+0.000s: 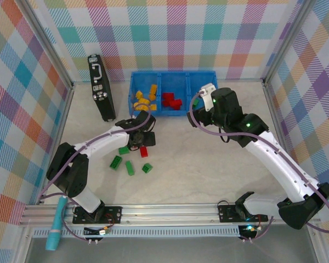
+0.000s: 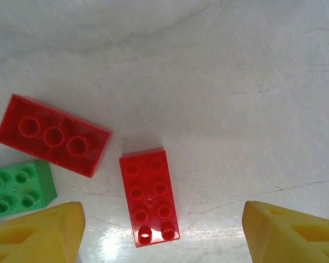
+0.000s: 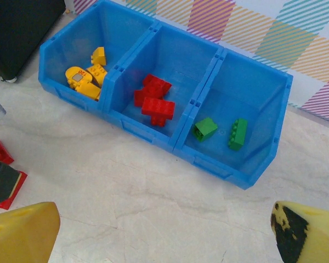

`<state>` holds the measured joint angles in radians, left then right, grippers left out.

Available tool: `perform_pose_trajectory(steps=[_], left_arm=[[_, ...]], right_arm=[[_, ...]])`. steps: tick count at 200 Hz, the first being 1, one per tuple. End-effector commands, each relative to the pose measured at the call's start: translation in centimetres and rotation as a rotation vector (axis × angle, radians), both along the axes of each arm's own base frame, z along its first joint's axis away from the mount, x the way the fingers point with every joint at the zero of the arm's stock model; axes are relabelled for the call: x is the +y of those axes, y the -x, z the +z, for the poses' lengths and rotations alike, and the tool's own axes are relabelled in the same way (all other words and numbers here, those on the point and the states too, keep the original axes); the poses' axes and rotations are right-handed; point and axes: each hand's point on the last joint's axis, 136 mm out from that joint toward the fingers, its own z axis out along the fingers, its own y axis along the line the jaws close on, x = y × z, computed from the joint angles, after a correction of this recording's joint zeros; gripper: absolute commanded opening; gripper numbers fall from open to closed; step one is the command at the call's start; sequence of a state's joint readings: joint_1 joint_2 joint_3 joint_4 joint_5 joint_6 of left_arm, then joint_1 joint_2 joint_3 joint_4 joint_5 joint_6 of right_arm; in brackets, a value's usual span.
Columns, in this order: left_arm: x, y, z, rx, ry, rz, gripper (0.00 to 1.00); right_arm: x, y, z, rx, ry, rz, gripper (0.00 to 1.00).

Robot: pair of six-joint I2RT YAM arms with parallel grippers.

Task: Sort the legos into containers by color
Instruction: Pick up the lego from the center of the table.

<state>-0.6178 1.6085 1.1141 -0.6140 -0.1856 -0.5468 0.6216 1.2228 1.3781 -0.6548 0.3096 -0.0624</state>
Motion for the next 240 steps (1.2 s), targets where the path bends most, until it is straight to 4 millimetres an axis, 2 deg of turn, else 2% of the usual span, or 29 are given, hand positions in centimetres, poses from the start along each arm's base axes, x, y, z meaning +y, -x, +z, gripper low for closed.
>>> perform_pose_trajectory(steps=[1, 28, 87, 142, 167, 184, 213, 228, 240], left_arm=[[-1.1, 0.5, -1.6, 0.031, 0.038, 0.027, 0.76], [-1.6, 1.1, -3.6, 0.086, 0.009, 0.012, 0.76], [-1.0, 2.2, -6.6, 0.14, -0.08, 0.012, 0.73], [-1.5, 2.7, -8.6, 0.174, -0.085, 0.01, 0.56], [-1.7, 2.6, -9.0, 0.183, -0.094, 0.004, 0.42], [-1.6, 2.2, -8.9, 0.181, -0.121, -0.006, 0.33], [-2.4, 0.9, -7.7, 0.158, -0.129, -0.041, 0.31], [-3.9, -0.5, -6.2, 0.127, -0.092, -0.065, 0.3], [-5.5, -2.0, -4.2, 0.084, -0.058, -0.093, 0.3]], right_arm=[[0.3, -0.1, 0.7, -0.023, -0.009, 0.018, 0.99], [0.4, -0.1, 0.6, -0.02, -0.008, 0.017, 0.99], [0.4, -0.2, 0.4, -0.024, -0.006, 0.019, 0.99], [0.3, -0.1, 0.6, -0.038, -0.007, 0.018, 0.99], [0.1, 0.2, 0.8, -0.048, -0.014, 0.021, 0.99], [0.0, 0.4, 0.8, -0.049, -0.017, 0.021, 0.99], [0.0, 0.5, 1.1, -0.049, -0.028, 0.024, 0.99], [0.0, 0.6, 1.1, -0.051, -0.031, 0.025, 0.99], [0.0, 0.6, 1.1, -0.05, -0.029, 0.025, 0.99]])
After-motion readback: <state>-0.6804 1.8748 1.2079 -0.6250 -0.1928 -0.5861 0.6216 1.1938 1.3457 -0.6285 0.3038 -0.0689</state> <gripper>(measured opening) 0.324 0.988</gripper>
